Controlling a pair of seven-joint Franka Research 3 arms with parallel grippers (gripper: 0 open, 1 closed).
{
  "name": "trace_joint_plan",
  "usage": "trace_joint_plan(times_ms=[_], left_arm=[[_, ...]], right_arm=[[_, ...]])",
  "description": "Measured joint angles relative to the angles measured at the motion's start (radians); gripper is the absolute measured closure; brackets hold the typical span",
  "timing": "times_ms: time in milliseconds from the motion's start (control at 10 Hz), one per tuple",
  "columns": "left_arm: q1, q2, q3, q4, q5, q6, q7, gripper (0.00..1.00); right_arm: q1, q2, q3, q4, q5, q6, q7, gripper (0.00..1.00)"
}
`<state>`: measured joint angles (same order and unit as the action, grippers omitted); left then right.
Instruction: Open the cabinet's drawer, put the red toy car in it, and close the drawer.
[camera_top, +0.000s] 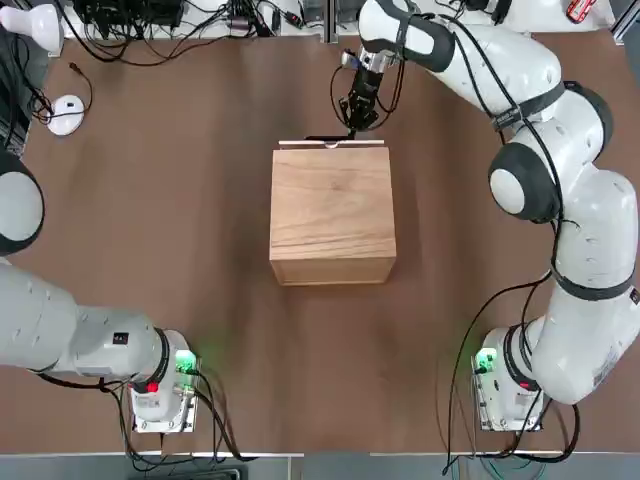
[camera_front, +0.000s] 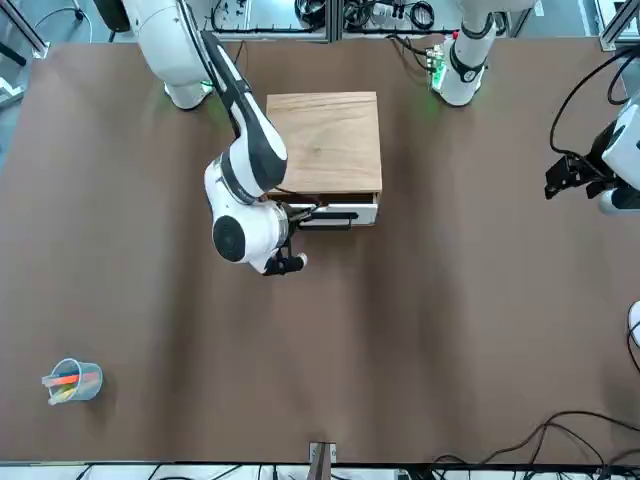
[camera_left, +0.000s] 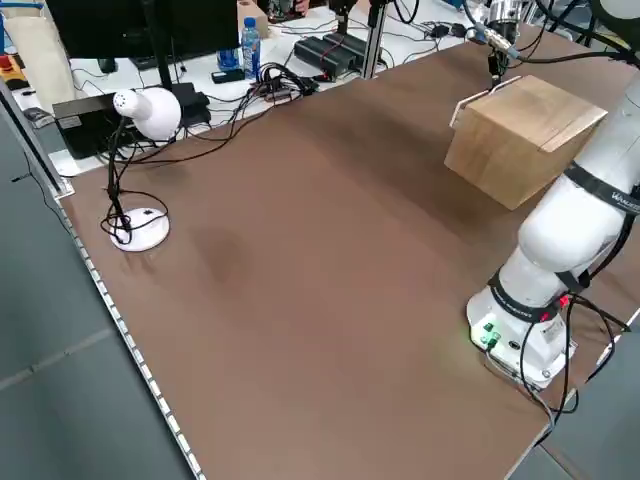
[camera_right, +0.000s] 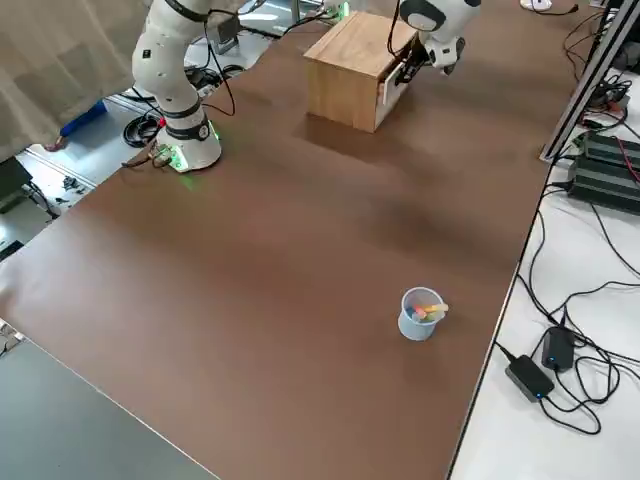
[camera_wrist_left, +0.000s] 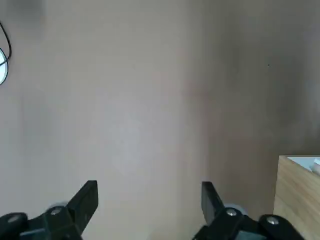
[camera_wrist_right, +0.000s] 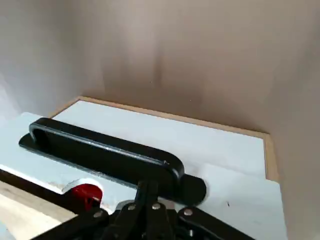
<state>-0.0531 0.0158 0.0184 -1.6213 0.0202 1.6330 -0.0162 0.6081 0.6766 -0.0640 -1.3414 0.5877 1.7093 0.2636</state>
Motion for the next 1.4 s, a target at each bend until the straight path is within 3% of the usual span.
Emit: trace_joint_plan(times_ms=[800,1100,1400], left_arm=[[-0.001,0.0,0.0,0.0,0.0,0.005,0.0,0.06],[-0.001,0.0,0.0,0.0,0.0,0.005,0.0,0.05],[0.0,0.0,0.0,0.001,0.0,0.005,0.0,0.05]], right_arm=[[0.0,0.0,0.001,-0.002,0.019,-0.083,0.0,0.99],[-0.001,-0.003,-0.001,0.005,0.021,-0.083,0.0,0.94],[-0.045,-0.017,-0.015,0.062,0.021,-0.042,0.0,0.84]])
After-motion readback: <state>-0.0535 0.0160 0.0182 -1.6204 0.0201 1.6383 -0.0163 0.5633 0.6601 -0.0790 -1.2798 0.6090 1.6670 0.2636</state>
